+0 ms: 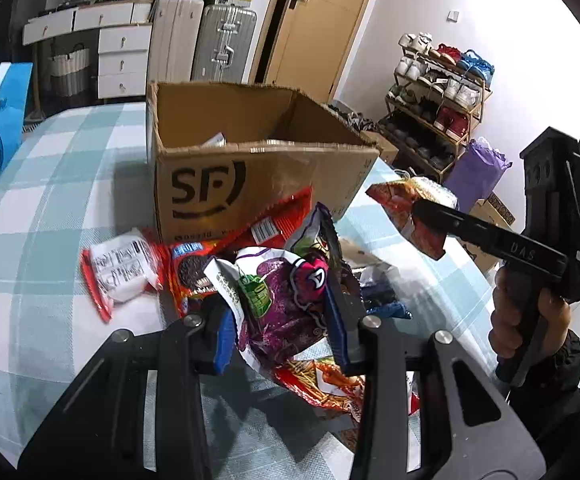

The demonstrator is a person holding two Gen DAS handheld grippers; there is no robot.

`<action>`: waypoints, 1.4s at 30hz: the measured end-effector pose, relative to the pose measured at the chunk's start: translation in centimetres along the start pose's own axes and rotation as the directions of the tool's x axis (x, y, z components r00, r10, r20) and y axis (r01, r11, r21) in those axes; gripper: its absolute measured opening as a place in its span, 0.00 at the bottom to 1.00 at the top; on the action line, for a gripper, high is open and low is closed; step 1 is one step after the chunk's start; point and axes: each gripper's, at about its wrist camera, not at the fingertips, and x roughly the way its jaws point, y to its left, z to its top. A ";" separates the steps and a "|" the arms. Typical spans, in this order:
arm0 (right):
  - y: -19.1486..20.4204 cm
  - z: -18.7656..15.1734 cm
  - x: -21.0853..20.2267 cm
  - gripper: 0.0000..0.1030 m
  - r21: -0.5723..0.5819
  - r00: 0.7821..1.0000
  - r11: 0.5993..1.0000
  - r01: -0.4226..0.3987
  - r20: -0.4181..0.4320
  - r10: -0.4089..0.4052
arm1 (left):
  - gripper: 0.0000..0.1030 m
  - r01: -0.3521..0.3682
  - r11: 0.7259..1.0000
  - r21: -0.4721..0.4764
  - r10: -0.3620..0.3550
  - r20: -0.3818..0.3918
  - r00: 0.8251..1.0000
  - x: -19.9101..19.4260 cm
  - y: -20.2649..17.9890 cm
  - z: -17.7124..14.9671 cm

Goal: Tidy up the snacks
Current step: 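Carry both bags over the box and lower them inside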

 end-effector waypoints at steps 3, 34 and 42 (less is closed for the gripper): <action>0.3 0.1 -0.3 0.56 -0.008 1.000 1.000 -0.013 0.012 0.013 | 0.34 -0.007 1.000 -0.002 0.007 0.027 1.000 -1.2 0.1 0.3; 6.2 4.7 -1.4 0.56 -0.162 0.995 0.986 -0.032 0.086 0.046 | 0.34 -0.137 0.990 -0.014 0.137 0.182 0.974 -5.9 0.8 9.1; 6.7 7.1 0.5 0.56 -0.157 0.996 0.987 -0.040 0.077 0.053 | 0.34 -0.169 0.985 -0.020 0.170 0.186 0.968 -3.5 0.9 12.2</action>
